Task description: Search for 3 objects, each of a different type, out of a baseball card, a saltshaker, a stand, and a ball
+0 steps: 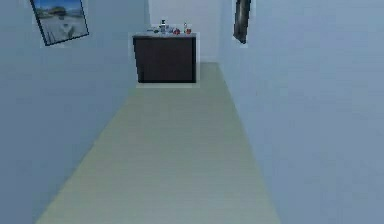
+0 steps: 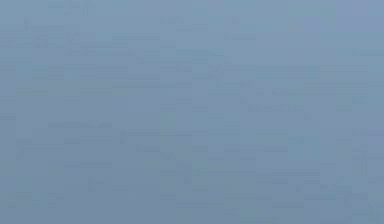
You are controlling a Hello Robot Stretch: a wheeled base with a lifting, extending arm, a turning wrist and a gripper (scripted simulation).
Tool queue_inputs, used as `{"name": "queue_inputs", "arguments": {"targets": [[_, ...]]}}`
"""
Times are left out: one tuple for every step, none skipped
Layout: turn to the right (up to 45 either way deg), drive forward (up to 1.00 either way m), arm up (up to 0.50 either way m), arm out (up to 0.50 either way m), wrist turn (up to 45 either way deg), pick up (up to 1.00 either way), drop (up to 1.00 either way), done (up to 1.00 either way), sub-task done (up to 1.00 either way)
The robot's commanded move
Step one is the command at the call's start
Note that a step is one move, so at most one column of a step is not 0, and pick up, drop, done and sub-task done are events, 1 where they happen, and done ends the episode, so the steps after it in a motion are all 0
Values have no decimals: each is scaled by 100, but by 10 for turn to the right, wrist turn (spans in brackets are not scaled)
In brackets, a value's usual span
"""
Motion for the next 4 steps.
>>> {"name": "queue_inputs", "arguments": {"targets": [[0,100,0,0,0,0,0,0,0],[0,100,0,0,0,0,0,0,0],[30,0,0,0,0,0,0,0,0],[0,100,0,0,0,0,0,0,0]]}}
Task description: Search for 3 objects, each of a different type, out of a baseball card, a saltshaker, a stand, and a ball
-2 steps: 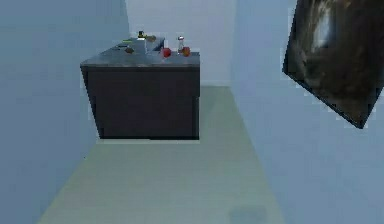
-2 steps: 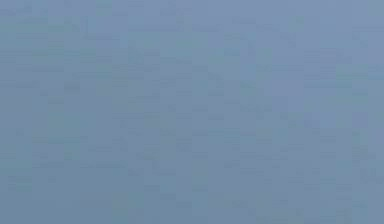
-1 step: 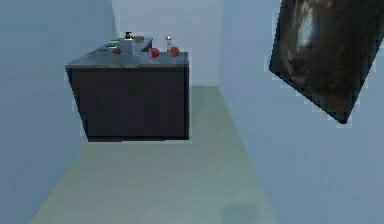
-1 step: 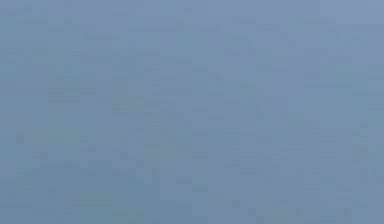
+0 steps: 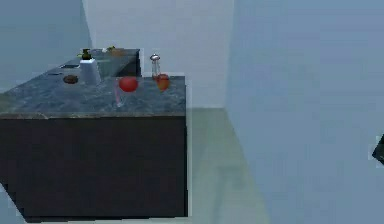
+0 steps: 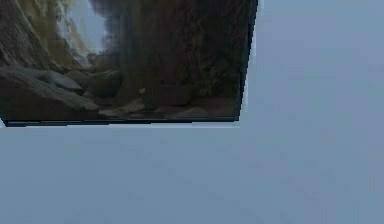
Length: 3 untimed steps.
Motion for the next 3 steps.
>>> {"name": "queue_inputs", "arguments": {"targets": [[0,35,0,0,0,0,0,0,0],[-120,0,0,0,0,0,0,0,0],[0,0,0,0,0,0,0,0,100]]}}
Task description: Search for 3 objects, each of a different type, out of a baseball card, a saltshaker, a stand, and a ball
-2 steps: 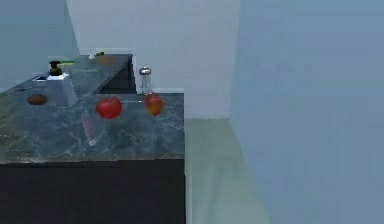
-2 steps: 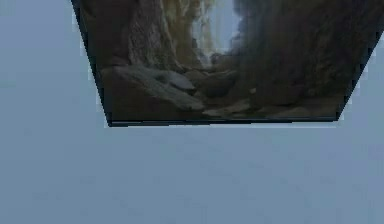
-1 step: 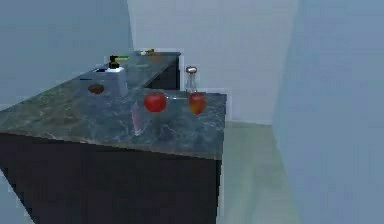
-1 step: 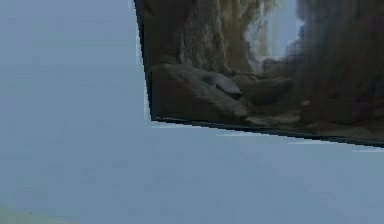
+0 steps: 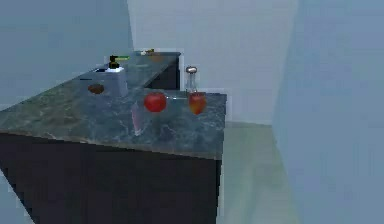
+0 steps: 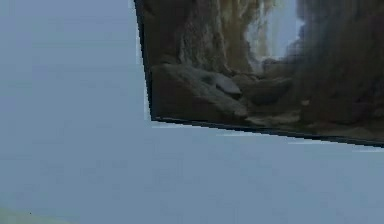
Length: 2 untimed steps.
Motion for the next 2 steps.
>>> {"name": "queue_inputs", "arguments": {"targets": [[-450,0,0,0,0,0,0,0,0],[-450,0,0,0,0,0,0,0,0]]}}
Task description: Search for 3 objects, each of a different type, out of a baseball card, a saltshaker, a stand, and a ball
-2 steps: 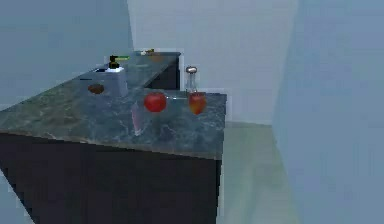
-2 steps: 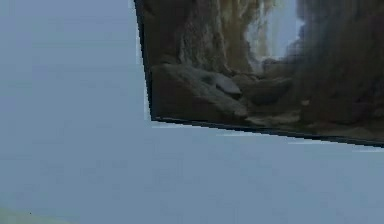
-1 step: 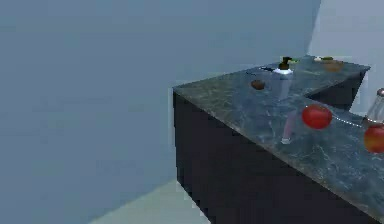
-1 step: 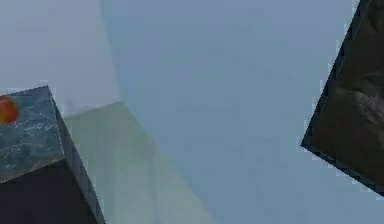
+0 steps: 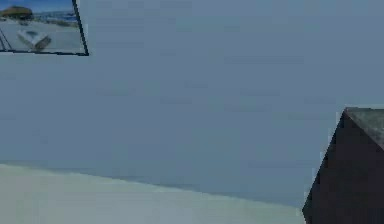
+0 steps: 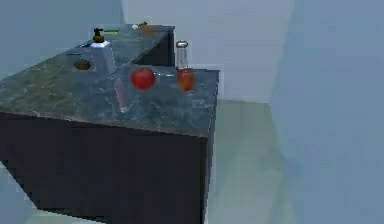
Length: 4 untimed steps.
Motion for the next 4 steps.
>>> {"name": "queue_inputs", "arguments": {"targets": [[-450,0,0,0,0,0,0,0,0],[-210,0,0,0,0,0,0,0,0],[0,100,0,0,0,0,0,0,0],[0,100,0,0,0,0,0,0,0]]}}
